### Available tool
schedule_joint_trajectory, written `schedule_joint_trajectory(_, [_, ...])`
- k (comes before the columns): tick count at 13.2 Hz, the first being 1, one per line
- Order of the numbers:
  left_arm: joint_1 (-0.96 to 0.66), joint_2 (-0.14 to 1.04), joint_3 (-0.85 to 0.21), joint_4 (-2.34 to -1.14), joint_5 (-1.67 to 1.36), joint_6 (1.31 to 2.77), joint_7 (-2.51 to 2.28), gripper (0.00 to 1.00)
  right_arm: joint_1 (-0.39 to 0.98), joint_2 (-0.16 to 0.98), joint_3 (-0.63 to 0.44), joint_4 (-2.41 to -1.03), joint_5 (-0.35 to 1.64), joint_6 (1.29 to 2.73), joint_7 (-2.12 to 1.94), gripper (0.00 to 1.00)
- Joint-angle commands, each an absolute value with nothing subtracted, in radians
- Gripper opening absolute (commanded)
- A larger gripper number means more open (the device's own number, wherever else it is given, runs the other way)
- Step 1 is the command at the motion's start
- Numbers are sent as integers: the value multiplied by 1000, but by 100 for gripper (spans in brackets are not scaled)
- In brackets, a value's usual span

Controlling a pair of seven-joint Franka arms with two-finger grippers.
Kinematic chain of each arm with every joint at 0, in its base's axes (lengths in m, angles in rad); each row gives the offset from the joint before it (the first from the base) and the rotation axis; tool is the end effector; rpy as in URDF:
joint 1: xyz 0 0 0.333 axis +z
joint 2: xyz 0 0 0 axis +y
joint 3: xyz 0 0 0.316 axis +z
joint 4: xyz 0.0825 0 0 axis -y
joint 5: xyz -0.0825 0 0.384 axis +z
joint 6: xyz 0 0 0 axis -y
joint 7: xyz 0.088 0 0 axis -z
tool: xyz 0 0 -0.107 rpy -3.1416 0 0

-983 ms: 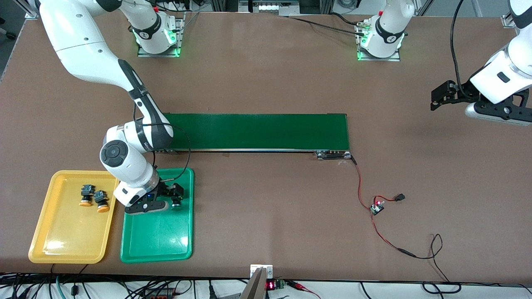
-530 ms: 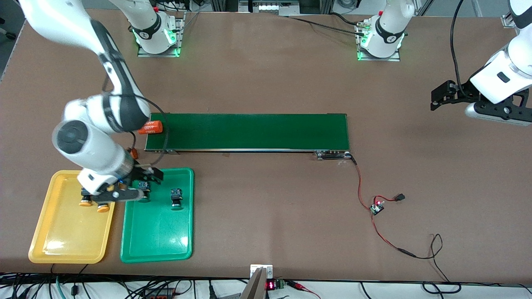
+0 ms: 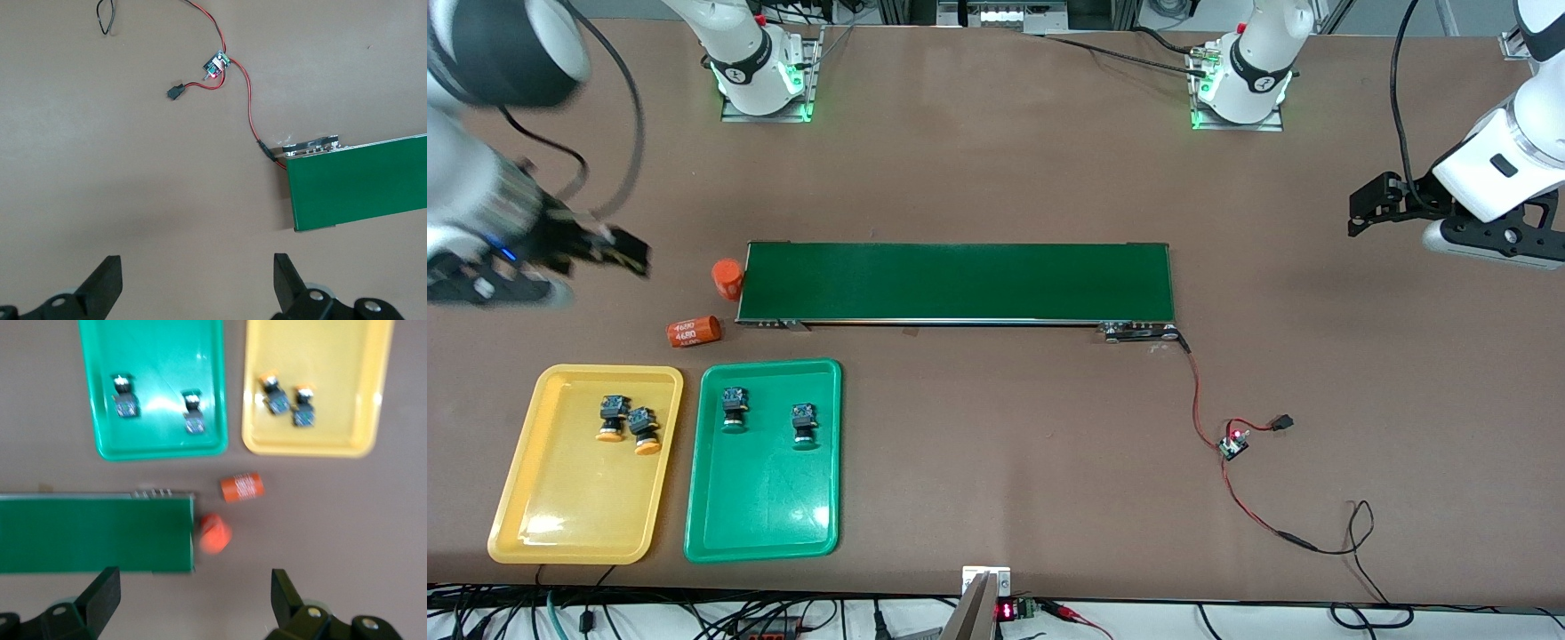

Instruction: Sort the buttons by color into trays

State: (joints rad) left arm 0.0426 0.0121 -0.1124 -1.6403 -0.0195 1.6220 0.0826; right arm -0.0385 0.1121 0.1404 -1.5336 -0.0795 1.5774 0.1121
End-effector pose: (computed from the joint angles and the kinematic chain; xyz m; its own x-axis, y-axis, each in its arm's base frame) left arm 0.5590 -0.0407 0.5893 0.9882 -0.1508 -0.0285 -0.1502 -0.9884 0.0232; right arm 0.5849 0.0469 0.5794 0.9982 -0.0094 -0.0596 -0.0052 -0.9975 0.0707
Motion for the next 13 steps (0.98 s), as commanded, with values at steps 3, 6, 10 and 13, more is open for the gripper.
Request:
schedule_joint_trajectory(3, [43,14,-115,-1621,-20,1600,75,100,-45,20,86,-1582,-34,1493,74,100])
schedule_joint_trajectory(6, [43,14,-115,-1621,-20,1600,75,100,-40,20,86,-1583,-37,1486,78,100])
schedule_joint_trajectory(10, [43,14,-115,-1621,-20,1600,75,100,-43,23,89,-1578,-38,1457,89,100])
schedule_joint_trajectory(13, [43,15,-115,-1621,-20,1600,75,100,-43,29,92,-1578,-25,1479,95,100])
